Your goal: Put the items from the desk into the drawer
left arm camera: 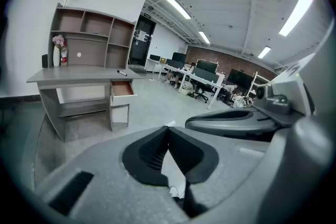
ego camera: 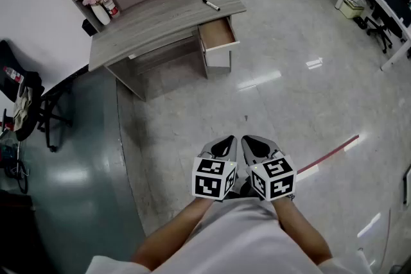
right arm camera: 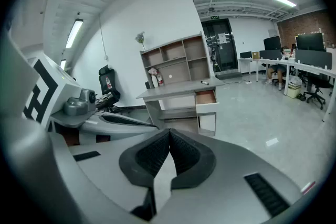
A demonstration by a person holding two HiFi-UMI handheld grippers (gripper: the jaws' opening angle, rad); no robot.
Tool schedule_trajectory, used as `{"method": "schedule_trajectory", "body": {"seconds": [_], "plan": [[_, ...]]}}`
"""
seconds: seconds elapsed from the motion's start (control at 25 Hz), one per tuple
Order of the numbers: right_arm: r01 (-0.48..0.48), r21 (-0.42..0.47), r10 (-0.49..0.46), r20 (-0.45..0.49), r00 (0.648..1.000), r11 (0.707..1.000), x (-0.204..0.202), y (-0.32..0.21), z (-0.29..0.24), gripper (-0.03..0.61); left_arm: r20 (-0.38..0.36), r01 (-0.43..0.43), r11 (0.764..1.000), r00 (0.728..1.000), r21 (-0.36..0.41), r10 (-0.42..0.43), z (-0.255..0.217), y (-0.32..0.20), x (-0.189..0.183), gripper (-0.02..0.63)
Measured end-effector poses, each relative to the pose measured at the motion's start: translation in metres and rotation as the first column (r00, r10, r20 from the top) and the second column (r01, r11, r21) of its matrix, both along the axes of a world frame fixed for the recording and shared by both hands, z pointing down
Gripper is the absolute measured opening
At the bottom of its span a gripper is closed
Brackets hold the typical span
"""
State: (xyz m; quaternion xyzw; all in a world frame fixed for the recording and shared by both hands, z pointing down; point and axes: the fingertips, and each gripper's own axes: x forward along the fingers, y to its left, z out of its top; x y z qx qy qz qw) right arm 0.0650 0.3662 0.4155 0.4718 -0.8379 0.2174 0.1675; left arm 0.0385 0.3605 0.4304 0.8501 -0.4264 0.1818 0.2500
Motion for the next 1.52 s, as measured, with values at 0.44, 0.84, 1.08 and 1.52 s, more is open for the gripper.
{"method": "schedule_trajectory", "body": {"seconds": [0.44, 0.84, 1.08, 1.52], "plan": [[-0.042, 0.018, 0.042, -0.006, 0.999, 0.999, -0.016, -0.010, -0.005, 0.002, -0.029, -0.008, 1.000, 1.000, 0.014, 0.008, -0.010, -0.007, -0.008, 0.003], [-0.082, 0.000, 0.082, 0.027, 0.996, 0.997, -0.025, -0.033, -0.006, 0.002, -0.014, 0.044, 0.999, 0.999, -0.031, -0.044, -0.008, -0.031, -0.018, 0.003], [-0.088, -0.016, 0.089, 0.043, 0.995, 0.996, -0.024, -0.057, -0.003, 0.002, -0.008, 0.037, 0.998, 0.999, -0.048, -0.037, -0.006, -0.053, -0.017, 0.003], [-0.076, -0.061, 0.080, 0.063, 0.995, 0.995, -0.004, -0.143, 0.007, 0.002, -0.028, 0.061, 0.992, 0.998, -0.111, -0.065, 0.008, -0.137, 0.002, 0.003]]}}
